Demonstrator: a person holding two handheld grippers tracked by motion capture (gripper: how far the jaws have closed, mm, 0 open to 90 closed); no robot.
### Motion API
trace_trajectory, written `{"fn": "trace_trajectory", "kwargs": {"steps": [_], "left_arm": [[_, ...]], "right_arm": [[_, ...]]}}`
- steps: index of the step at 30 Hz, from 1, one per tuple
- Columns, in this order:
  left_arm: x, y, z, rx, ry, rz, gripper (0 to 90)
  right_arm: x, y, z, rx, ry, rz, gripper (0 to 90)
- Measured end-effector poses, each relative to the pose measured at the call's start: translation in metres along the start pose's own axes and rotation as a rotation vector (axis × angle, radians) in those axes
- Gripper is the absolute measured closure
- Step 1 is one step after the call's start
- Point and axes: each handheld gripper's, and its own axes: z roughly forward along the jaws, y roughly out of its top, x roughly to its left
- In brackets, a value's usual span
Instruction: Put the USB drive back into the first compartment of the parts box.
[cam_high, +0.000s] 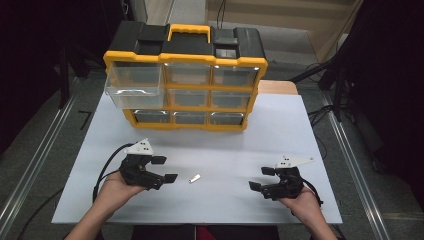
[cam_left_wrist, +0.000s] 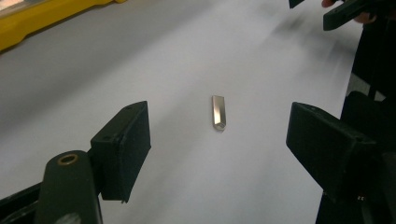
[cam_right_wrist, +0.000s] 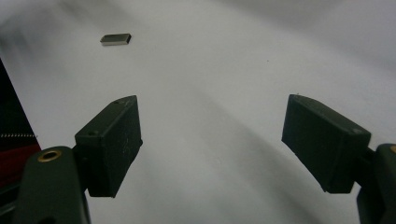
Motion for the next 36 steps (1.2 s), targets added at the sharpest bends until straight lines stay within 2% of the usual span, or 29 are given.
{"fn": "trace_trajectory", "kwargs": {"steps": [4,5,11,17,20,24,31,36], "left_arm": [[0.0,0.006,0.002,0.014,-0.013,0.002,23.0],[-0.001,0.01,0.003,0.01,-0.034,-0.001,23.0],[-0.005,0.019,0.008,0.014,-0.034,0.023,23.0],[-0.005,0.026,0.014,0.02,-0.055,0.019,23.0],[-0.004,0.031,0.019,0.019,-0.064,0.014,23.0],[-0.004,0.036,0.028,0.038,-0.051,0.035,23.0],[-0.003,0.044,0.042,0.055,-0.087,0.026,24.6],[-0.004,0.049,0.05,0.07,-0.095,0.045,24.5]], "right_arm": [[0.001,0.001,0.001,0.005,-0.007,-0.004,17.8],[0.0,0.002,0.002,0.01,-0.002,-0.015,17.9],[0.001,0.004,0.004,0.01,0.01,-0.024,18.1],[0.001,0.007,0.006,0.014,0.017,-0.026,18.2],[0.001,0.007,0.007,0.02,0.014,-0.036,18.2],[0.001,0.008,0.008,0.022,0.019,-0.04,18.2],[0.001,0.008,0.007,0.02,0.018,-0.041,18.2],[0.001,0.007,0.007,0.022,0.012,-0.044,18.2]]}}
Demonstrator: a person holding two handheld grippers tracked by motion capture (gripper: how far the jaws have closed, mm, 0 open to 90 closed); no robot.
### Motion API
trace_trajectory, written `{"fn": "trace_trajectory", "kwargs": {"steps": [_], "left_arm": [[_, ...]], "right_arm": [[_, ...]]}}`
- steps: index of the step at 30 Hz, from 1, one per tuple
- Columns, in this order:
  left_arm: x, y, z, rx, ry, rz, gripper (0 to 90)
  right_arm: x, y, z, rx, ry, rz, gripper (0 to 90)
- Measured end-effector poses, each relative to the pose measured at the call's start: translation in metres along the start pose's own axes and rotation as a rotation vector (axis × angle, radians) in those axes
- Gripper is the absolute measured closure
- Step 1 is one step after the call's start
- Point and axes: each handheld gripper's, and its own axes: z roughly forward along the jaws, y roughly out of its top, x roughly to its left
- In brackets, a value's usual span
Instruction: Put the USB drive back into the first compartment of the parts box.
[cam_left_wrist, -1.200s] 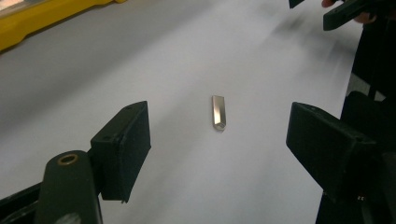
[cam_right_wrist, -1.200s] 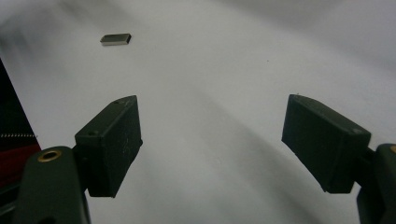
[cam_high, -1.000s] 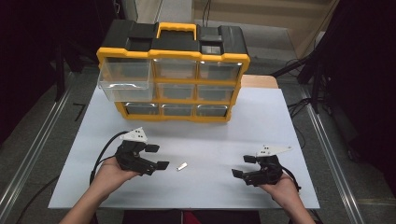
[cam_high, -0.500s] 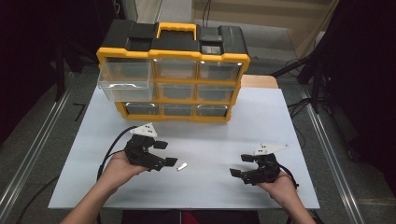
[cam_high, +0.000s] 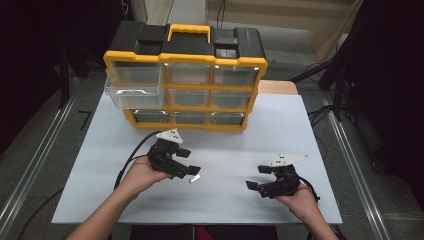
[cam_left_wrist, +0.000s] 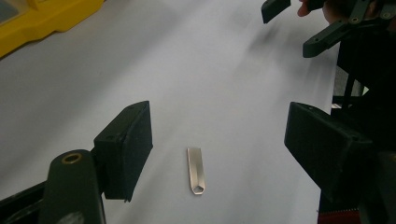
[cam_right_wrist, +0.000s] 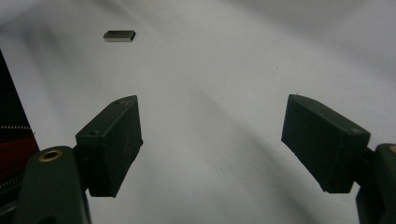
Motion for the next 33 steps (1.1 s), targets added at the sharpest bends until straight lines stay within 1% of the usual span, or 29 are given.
{"fn": "trace_trajectory", "kwargs": {"steps": [2,3,4,5,6,8,9,11,12,15,17,18,20,21,25,27,31,33], "left_arm": [[-0.001,0.001,0.003,0.005,0.003,0.008,24.5],[-0.001,0.002,0.004,0.01,-0.004,0.009,24.5],[-0.002,0.002,0.006,0.004,-0.013,0.001,24.5],[-0.002,0.001,0.01,0.015,-0.019,0.001,24.5],[-0.002,0.001,0.01,0.015,-0.019,0.001,24.5],[-0.002,0.0,0.014,0.032,-0.007,0.01,24.5],[-0.002,0.0,0.015,0.034,-0.009,0.017,24.5],[-0.003,-0.001,0.018,0.041,0.001,0.018,24.6],[-0.003,-0.001,0.019,0.042,-0.002,0.026,24.6],[-0.003,-0.002,0.022,0.052,0.009,0.027,25.0],[-0.002,-0.003,0.024,0.057,0.004,0.021,25.6],[-0.001,-0.005,0.025,0.063,0.015,0.022,25.6],[-0.001,-0.005,0.026,0.066,0.023,0.025,25.6],[-0.002,-0.005,0.026,0.076,0.033,0.031,25.6],[-0.002,-0.008,0.03,0.091,0.039,0.046,26.9],[-0.002,-0.01,0.032,0.095,0.039,0.041,27.3],[-0.003,-0.013,0.037,0.119,0.061,0.053,27.3],[-0.005,-0.014,0.04,0.134,0.07,0.067,27.4]], "right_arm": [[0.0,-0.001,-0.001,0.0,-0.002,0.003,18.2],[0.0,-0.001,-0.001,-0.001,-0.003,0.005,18.2],[0.0,-0.002,-0.002,-0.001,-0.006,0.008,18.2],[0.0,-0.003,-0.002,-0.001,-0.007,0.009,18.2],[0.0,-0.003,-0.002,-0.001,-0.007,0.009,18.2],[0.0,-0.003,-0.003,-0.002,-0.009,0.014,18.2],[0.0,-0.004,-0.003,-0.003,-0.009,0.013,18.2],[0.0,-0.005,-0.004,-0.002,-0.011,0.015,18.2],[0.0,-0.005,-0.005,-0.001,-0.012,0.018,18.2],[0.0,-0.006,-0.006,-0.001,-0.02,0.021,18.2],[0.0,-0.007,-0.006,-0.001,-0.021,0.025,18.2],[0.0,-0.007,-0.007,0.002,-0.022,0.022,18.2],[0.0,-0.008,-0.007,0.003,-0.023,0.021,18.2],[0.0,-0.008,-0.007,0.004,-0.023,0.019,18.2],[0.001,-0.008,-0.007,0.008,-0.026,0.023,18.2],[0.001,-0.008,-0.007,0.008,-0.027,0.025,18.2],[0.0,-0.008,-0.006,0.011,-0.027,0.023,18.2],[0.0,-0.008,-0.006,0.011,-0.028,0.022,18.2]]}}
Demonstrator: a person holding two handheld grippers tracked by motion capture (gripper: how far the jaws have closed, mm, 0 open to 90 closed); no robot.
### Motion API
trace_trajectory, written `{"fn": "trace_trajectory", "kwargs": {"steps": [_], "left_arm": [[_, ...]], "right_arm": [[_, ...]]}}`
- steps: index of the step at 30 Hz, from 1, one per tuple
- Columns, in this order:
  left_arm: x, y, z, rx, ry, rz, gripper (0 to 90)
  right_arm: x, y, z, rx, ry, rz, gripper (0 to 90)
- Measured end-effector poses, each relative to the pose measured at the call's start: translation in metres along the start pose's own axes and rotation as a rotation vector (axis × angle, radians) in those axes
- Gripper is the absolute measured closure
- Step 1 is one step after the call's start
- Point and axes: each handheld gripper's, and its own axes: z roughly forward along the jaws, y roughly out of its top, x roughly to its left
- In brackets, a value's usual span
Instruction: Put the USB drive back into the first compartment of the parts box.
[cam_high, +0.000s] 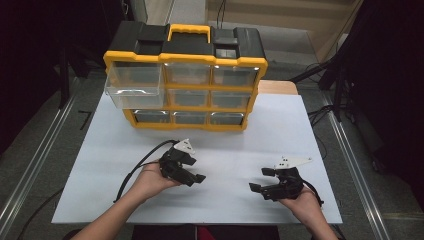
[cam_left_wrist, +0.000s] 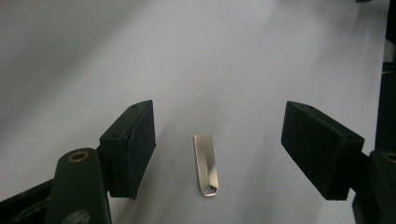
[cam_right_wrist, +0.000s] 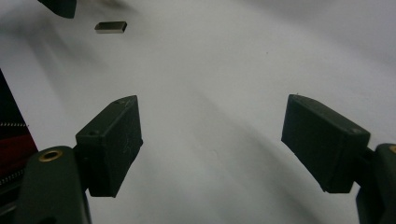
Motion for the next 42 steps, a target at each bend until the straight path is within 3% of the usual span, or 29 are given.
{"fn": "trace_trajectory", "kwargs": {"steps": [9,13,16,19,22,26,30,31,32,33,35,42], "left_arm": [[-0.004,-0.006,0.007,0.041,0.033,0.034,31.7],[-0.01,-0.009,0.012,0.061,0.123,0.064,37.4],[-0.011,-0.011,0.016,0.087,0.104,0.045,37.6],[-0.016,-0.012,0.018,0.098,0.147,0.097,39.9],[-0.019,-0.012,0.019,0.103,0.178,0.115,41.8],[-0.023,-0.012,0.019,0.1,0.184,0.112,49.4],[-0.021,-0.01,0.017,0.103,0.195,0.07,60.3],[-0.02,-0.01,0.017,0.102,0.199,0.073,67.0],[-0.021,-0.01,0.017,0.101,0.199,0.083,67.0],[-0.021,-0.011,0.017,0.101,0.192,0.094,74.9],[-0.022,-0.011,0.017,0.104,0.181,0.092,79.4],[-0.012,-0.011,0.015,0.092,0.115,0.045,80.0]], "right_arm": [[-0.001,0.0,0.0,0.003,-0.006,0.005,18.2],[0.0,0.0,0.0,0.004,-0.009,0.004,18.2],[0.0,0.0,0.0,0.006,-0.012,0.002,18.2],[-0.001,0.0,0.0,0.008,-0.017,0.001,18.2],[-0.001,0.0,0.0,0.009,-0.018,0.0,18.2],[0.0,0.001,0.0,0.006,-0.014,-0.004,18.4],[0.0,0.001,0.001,0.008,-0.01,-0.009,18.4],[0.001,0.001,0.001,0.007,-0.007,-0.009,18.4],[0.001,0.001,0.001,0.007,-0.007,-0.009,18.4],[0.001,0.002,0.001,0.007,-0.007,-0.015,18.4],[0.002,0.002,0.001,0.009,-0.006,-0.018,18.4],[0.002,0.002,0.001,0.008,-0.003,-0.022,18.6]]}}
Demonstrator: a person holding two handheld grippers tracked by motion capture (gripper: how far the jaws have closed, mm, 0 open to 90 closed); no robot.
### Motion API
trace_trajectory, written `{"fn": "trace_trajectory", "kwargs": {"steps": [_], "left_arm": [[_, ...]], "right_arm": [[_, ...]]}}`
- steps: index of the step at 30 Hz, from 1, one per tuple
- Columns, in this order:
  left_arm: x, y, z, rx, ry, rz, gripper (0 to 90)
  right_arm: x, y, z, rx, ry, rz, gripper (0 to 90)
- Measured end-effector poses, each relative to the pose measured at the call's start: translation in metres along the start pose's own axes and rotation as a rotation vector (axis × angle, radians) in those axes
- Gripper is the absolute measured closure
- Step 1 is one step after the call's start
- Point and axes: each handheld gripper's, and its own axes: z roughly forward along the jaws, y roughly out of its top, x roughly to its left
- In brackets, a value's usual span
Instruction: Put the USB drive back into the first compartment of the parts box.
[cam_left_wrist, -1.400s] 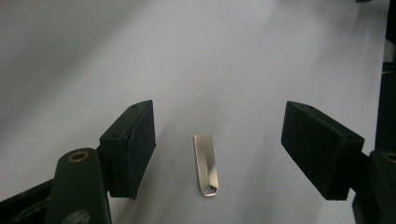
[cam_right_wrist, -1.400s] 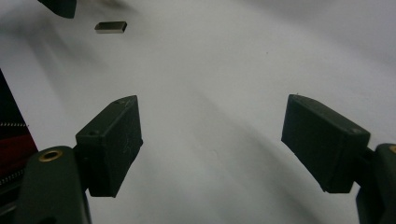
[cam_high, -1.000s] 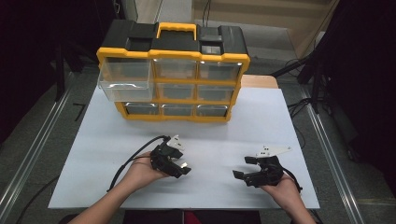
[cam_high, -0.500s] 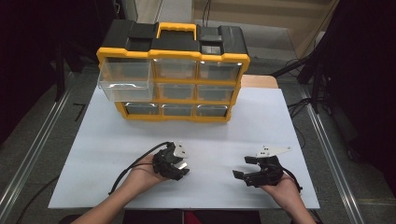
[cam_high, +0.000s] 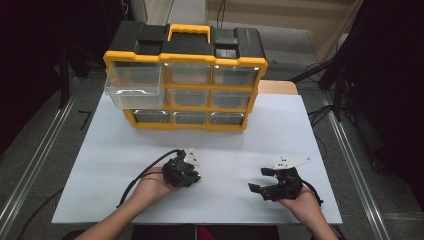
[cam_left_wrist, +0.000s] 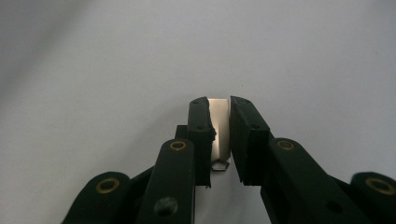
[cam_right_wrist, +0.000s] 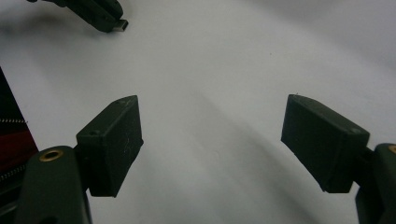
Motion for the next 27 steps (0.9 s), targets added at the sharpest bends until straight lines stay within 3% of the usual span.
{"fn": "trace_trajectory", "kwargs": {"steps": [7,12,15,27], "left_arm": [[0.006,-0.002,-0.003,-0.011,-0.037,-0.001,79.9],[0.01,-0.002,-0.014,-0.06,-0.068,0.001,79.9],[0.01,-0.004,-0.022,-0.107,-0.097,0.053,79.7],[0.02,-0.008,-0.037,-0.128,-0.139,0.048,79.8]], "right_arm": [[0.001,0.001,0.001,0.0,0.007,0.001,18.7],[0.001,0.0,0.001,-0.006,0.01,0.001,19.3],[0.0,0.0,0.001,-0.007,0.013,0.003,19.3],[0.001,0.0,0.003,-0.002,0.025,0.008,19.2]]}}
